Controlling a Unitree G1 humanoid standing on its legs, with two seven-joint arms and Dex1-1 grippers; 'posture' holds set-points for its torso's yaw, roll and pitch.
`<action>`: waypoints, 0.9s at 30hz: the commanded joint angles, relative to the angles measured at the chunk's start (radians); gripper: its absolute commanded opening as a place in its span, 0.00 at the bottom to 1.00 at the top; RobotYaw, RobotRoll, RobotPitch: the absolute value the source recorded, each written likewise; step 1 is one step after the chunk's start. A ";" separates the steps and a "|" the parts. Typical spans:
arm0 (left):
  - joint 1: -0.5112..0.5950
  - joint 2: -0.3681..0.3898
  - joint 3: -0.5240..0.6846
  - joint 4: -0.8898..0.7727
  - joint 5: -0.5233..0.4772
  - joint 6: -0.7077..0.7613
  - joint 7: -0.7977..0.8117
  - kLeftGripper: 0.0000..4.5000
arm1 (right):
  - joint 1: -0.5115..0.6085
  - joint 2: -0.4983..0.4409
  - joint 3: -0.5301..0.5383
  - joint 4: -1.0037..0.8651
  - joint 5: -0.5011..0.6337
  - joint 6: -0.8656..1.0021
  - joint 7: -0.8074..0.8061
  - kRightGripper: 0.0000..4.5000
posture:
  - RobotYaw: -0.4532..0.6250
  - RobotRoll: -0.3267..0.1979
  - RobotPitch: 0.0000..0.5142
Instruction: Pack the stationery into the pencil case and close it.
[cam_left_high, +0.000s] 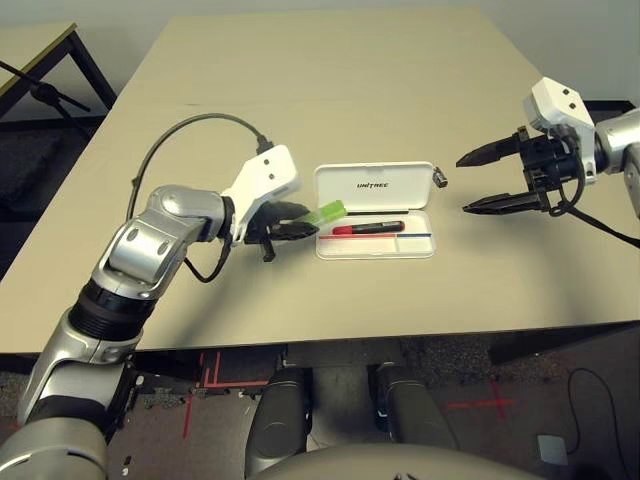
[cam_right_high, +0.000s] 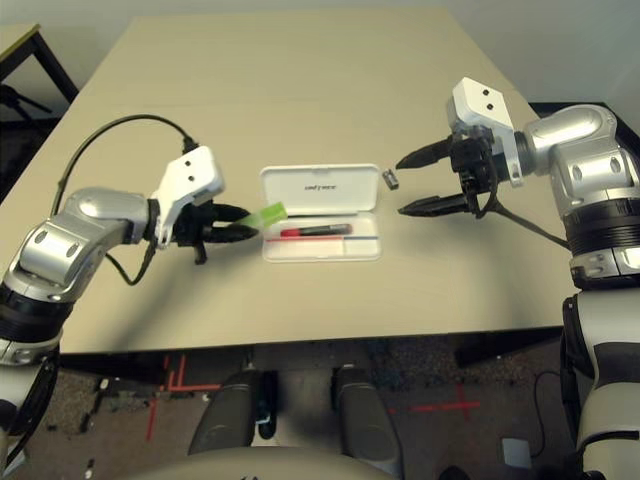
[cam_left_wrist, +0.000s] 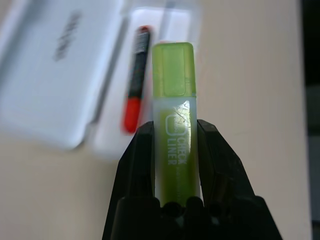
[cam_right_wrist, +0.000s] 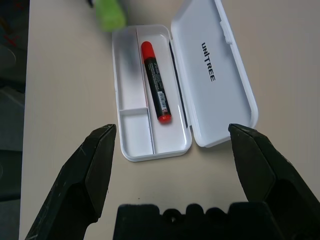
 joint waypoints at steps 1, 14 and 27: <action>-0.025 -0.021 -0.061 0.064 0.051 -0.058 -0.023 0.24 | 0.000 -0.003 -0.012 -0.012 -0.007 0.002 0.005 1.00 | 0.43 0.62 0.23; -0.151 -0.146 -0.148 0.339 0.164 -0.247 -0.120 0.24 | 0.045 -0.007 -0.069 -0.053 -0.024 0.023 -0.009 1.00 | 0.39 0.62 0.22; -0.173 -0.210 -0.152 0.426 0.232 -0.327 -0.154 0.24 | 0.067 -0.007 -0.087 -0.084 -0.023 0.043 -0.021 1.00 | 0.38 0.62 0.24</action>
